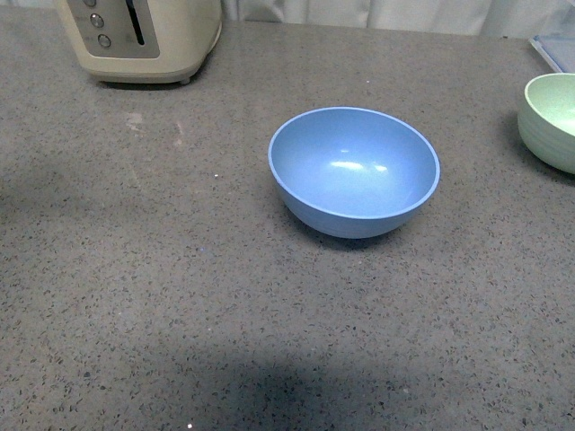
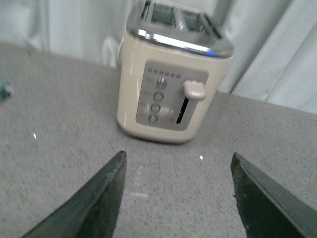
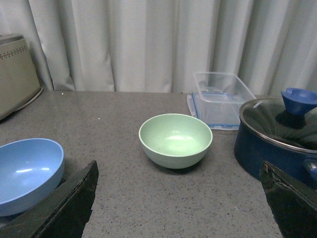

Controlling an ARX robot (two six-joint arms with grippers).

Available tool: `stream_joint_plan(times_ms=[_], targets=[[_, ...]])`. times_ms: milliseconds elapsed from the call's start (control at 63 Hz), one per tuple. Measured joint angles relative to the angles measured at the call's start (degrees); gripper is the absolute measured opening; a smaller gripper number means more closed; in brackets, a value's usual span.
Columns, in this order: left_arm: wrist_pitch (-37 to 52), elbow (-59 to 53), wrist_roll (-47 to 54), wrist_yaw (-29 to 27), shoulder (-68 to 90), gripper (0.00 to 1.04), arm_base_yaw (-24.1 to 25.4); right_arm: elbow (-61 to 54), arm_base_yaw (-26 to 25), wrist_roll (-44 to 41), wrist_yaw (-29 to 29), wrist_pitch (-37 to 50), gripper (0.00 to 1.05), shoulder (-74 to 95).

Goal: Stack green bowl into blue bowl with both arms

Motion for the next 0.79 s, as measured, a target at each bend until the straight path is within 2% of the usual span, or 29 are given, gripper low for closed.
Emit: stream_joint_plan(times_ms=[159, 302, 556, 667, 794], targets=[[3.0, -5.7, 6.1, 0.7, -6.6, 0.38, 1.1, 0.0, 0.0, 0.0, 0.0, 0.0, 0.95, 0.0], [1.4, -11.3, 7.8, 4.5, -12.7, 0.05, 4.6, 0.0, 0.0, 0.0, 0.0, 0.0, 0.95, 0.0], [-3.7, -16.6, 8.4, 4.6, -23.1, 0.04, 5.1, 0.0, 0.0, 0.0, 0.0, 0.0, 0.95, 0.0], [-1.5, -19.2, 8.4, 4.6, -24.2, 0.04, 5.1, 0.0, 0.0, 0.0, 0.0, 0.0, 0.95, 0.0], [-5.9, -20.8, 8.5, 4.6, -29.2, 0.04, 5.1, 0.0, 0.0, 0.0, 0.0, 0.0, 0.95, 0.0]])
